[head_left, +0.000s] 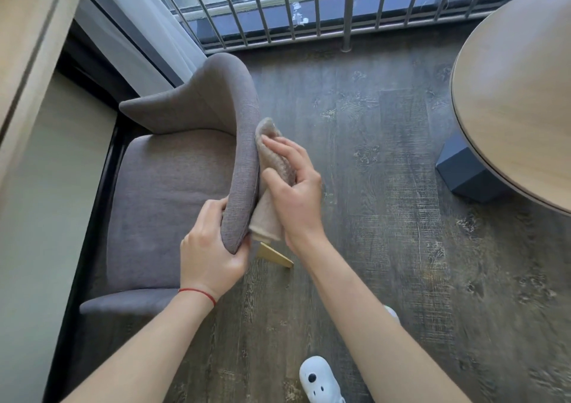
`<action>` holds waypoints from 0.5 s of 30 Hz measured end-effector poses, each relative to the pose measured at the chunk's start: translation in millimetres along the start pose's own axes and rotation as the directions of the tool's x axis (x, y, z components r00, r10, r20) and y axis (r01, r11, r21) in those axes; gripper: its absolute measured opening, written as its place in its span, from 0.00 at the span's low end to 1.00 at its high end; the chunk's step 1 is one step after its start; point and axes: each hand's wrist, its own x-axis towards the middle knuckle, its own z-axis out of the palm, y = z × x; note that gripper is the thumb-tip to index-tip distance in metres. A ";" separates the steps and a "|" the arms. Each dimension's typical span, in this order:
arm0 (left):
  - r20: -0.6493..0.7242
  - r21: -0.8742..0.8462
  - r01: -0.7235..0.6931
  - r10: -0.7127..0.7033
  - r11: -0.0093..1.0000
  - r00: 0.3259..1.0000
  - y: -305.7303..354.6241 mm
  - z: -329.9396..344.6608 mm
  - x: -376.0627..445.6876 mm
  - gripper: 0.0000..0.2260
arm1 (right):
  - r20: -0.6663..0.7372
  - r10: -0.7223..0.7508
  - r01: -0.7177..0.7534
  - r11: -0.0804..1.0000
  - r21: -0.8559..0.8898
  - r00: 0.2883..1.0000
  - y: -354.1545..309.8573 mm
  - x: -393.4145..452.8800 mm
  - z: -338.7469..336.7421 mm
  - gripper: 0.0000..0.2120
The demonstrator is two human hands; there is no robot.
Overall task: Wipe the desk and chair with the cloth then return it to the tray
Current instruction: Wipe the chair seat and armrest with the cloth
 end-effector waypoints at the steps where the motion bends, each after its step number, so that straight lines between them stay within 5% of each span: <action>1: 0.002 -0.004 0.003 -0.003 1.000 1.000 -0.3 0.0 0.2 0.18 | 0.009 -0.006 0.006 1.000 -0.015 1.000 1.7 -6.3 -1.9 0.17; 15: -0.003 -0.011 -0.015 0.015 1.000 1.000 1.0 -1.4 0.0 0.19 | 0.044 0.015 -0.007 0.985 -0.171 0.999 17.6 -48.5 -24.0 0.13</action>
